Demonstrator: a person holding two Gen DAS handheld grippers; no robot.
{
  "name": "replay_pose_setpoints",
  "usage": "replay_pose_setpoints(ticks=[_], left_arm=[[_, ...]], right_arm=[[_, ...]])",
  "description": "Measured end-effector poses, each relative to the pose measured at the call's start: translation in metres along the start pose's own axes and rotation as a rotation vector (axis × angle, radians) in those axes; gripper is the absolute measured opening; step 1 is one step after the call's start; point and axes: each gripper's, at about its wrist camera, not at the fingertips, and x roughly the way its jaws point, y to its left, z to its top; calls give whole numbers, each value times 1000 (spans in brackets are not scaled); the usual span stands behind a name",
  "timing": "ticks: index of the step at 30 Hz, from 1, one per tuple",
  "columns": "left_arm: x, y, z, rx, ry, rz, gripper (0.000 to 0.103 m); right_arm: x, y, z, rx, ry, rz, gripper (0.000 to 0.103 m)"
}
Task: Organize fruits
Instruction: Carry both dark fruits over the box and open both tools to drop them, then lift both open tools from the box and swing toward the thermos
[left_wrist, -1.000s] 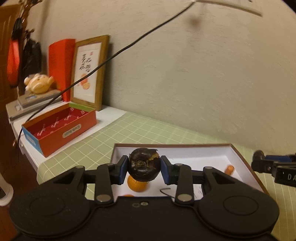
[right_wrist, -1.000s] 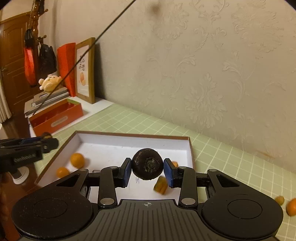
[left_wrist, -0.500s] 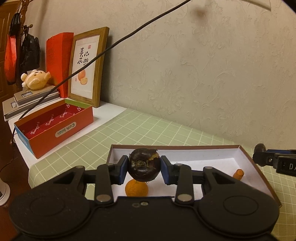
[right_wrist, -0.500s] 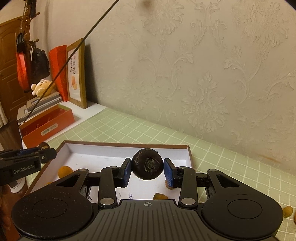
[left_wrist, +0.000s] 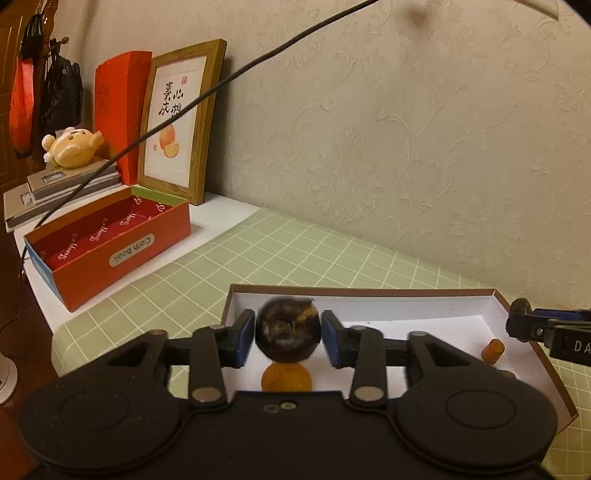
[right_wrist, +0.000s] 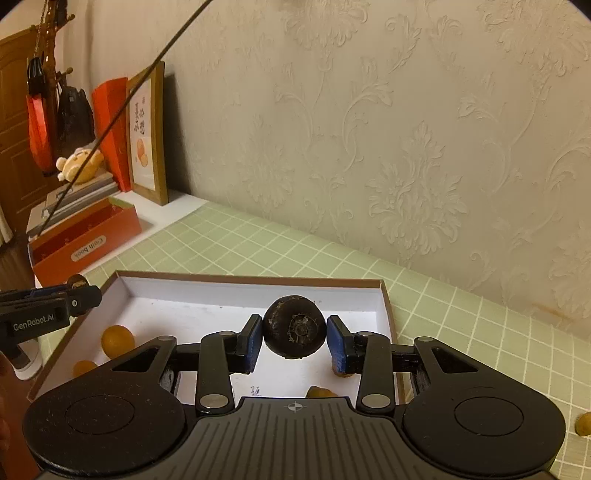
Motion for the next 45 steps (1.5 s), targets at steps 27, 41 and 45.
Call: replay_pose_setpoints(ticks=[27,41,45], left_arm=[[-28,-8,1,20,-44,16,97],[-70,-77,1,65,-85,-158,96],[-72,-102,-8,107,-87,-189,92]], right_arm=[[-19,-4,-8,-1,-66,-51,103],[-112,-40,-28,8,-131,-261,103],[-134,-54,-38,1,-151,-361,103]])
